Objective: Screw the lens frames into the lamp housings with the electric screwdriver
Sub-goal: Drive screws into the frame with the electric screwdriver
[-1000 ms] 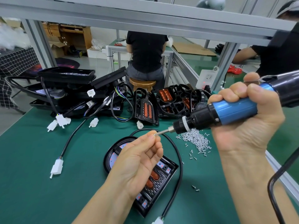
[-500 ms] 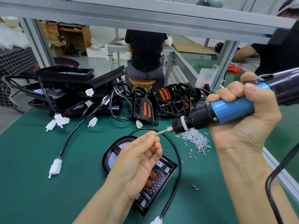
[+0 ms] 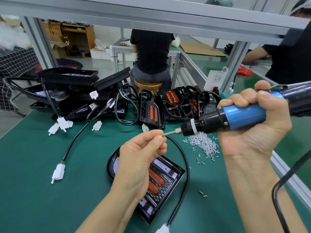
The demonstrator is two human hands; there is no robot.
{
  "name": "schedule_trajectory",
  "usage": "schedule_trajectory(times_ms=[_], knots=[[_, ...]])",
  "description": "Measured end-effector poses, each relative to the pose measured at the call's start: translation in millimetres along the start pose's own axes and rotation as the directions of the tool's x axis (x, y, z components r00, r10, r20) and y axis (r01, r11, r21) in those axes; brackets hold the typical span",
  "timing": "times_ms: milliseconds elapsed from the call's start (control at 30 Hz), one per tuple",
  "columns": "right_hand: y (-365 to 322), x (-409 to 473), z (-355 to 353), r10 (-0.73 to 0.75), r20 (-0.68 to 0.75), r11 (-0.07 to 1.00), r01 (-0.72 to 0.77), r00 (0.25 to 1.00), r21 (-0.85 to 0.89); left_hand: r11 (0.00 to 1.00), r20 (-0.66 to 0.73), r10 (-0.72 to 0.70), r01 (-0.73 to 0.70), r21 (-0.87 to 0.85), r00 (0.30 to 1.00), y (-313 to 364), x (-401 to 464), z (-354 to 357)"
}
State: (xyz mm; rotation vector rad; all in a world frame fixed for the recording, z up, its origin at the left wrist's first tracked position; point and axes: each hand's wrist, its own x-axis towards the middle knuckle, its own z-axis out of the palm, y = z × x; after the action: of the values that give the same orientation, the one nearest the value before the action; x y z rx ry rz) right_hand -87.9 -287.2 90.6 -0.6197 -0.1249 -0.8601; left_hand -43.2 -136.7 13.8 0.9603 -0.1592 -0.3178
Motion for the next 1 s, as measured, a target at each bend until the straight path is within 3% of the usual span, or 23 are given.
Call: schedule_trajectory(times_ms=[200,267,333,400,500,600,700,867,1000], knots=[[2.8,-0.4,-3.7,0.023,0.004,1.0,-0.023,1.0,0.005,0.974,0.097,-0.035,0.012,0.228,0.995,7.7,-4.1,-8.8],[1.5,1.0,-5.7,0.033,0.012,0.999,-0.033,0.999,-0.007,0.918,0.041,0.031,-0.045,0.395,0.999,15.1,-3.8,-22.9],[-0.4,1.4,-9.8,0.051,0.025,0.998,-0.05,0.998,-0.032,0.746,-0.081,0.19,-0.09,0.66,0.978,23.6,0.2,-47.4],[-1.4,0.2,-15.6,0.073,0.029,0.995,-0.071,0.997,-0.066,0.507,-0.162,0.23,0.024,0.862,0.96,29.9,1.5,-75.6],[-2.1,-3.4,-24.4,0.105,0.026,0.988,-0.102,0.994,-0.112,0.315,-0.274,0.015,0.255,0.914,0.962,25.0,-4.1,-100.6],[-3.5,-8.1,-32.4,0.131,0.019,0.978,-0.126,0.991,-0.168,0.194,-0.286,-0.078,0.296,0.935,0.955,16.5,-4.1,-104.5],[-6.4,-11.8,-39.4,0.135,0.012,0.963,-0.128,0.991,-0.237,0.236,-0.272,-0.09,0.286,0.929,0.958,13.0,2.4,-101.2],[-11.2,-15.2,-46.0,0.146,0.02,0.947,-0.134,0.989,-0.291,0.473,-0.335,-0.035,0.311,0.824,0.941,6.0,2.6,-90.9],[-10.8,-15.3,-47.9,0.15,0.03,0.938,-0.132,0.988,-0.321,0.608,-0.342,-0.077,0.316,0.728,0.937,-3.0,8.3,-87.3]])
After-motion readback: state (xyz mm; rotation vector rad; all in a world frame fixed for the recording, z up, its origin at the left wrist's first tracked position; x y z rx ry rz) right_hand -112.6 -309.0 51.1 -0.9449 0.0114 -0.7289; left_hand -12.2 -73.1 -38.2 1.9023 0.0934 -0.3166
